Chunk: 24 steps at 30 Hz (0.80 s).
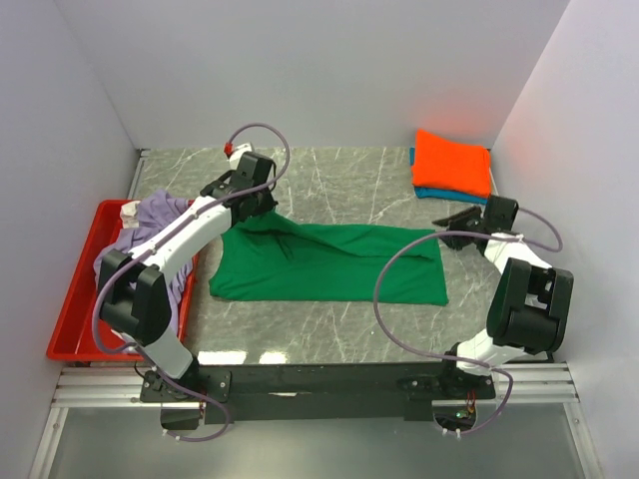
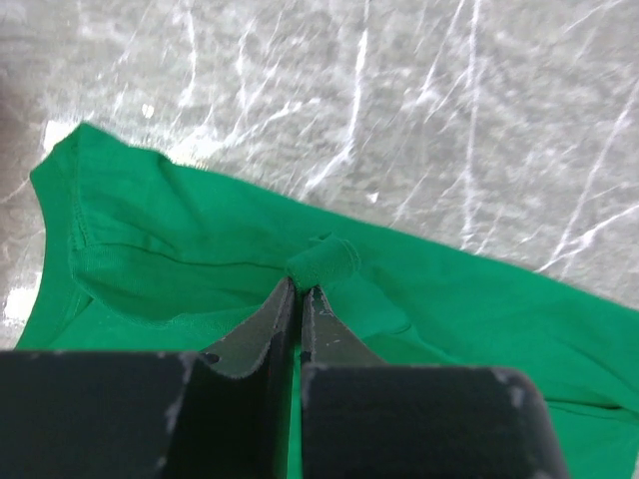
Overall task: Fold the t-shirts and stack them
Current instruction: Fold the tshirt
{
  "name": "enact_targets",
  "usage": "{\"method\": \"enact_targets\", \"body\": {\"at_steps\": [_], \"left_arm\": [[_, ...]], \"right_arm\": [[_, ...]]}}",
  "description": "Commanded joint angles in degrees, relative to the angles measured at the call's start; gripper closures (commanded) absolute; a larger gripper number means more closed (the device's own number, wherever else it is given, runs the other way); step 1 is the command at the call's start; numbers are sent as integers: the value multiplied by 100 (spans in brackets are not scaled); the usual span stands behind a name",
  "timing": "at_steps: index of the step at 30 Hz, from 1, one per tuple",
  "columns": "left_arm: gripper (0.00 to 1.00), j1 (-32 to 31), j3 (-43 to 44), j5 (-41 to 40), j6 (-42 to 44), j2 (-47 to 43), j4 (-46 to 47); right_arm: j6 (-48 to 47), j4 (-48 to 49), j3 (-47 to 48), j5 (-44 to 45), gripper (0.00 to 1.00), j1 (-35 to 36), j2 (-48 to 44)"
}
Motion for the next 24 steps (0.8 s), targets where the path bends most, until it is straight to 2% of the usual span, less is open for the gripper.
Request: {"method": "enact_targets", "body": {"at_steps": [1,14,24], "left_arm": [[100,11,-246,4,71,-171,69],[100,11,-493,75,18,-329,183],[100,11,-563,75,18,-303,209]], "right_arm": [[41,49,-409,-316,55,-157,-264],[164,233,-1394,-264,55,-289,-677],[156,286,-1552,-202,55,-298,-598]]}}
